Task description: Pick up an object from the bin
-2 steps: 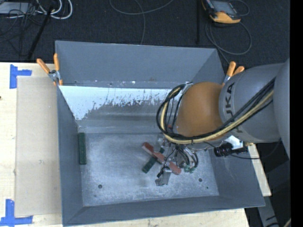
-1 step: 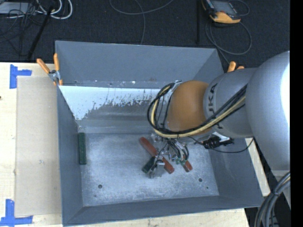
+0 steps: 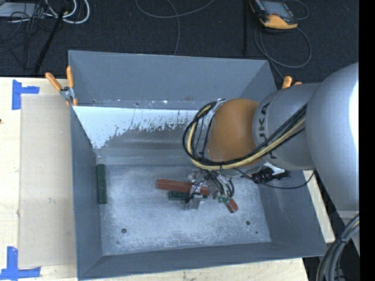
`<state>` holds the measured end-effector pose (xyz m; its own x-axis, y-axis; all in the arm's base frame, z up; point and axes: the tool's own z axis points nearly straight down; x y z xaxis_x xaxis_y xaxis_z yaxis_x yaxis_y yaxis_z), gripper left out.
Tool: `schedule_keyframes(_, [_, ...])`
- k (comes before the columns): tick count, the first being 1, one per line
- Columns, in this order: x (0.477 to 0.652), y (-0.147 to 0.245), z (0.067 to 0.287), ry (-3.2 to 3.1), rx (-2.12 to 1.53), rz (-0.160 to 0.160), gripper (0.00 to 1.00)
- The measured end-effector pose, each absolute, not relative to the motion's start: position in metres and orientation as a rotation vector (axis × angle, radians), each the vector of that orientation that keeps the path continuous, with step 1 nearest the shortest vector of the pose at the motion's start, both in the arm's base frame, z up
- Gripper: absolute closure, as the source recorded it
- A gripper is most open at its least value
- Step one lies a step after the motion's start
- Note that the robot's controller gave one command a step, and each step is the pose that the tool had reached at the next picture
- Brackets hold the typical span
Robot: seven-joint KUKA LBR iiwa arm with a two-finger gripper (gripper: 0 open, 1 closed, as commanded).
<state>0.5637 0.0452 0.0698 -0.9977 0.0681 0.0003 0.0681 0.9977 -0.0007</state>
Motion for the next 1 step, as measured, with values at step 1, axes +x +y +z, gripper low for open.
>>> schedule_keyframes(1, [0.5546, 0.0414, 0.3059, -3.149, -0.115, -0.002, 1.00])
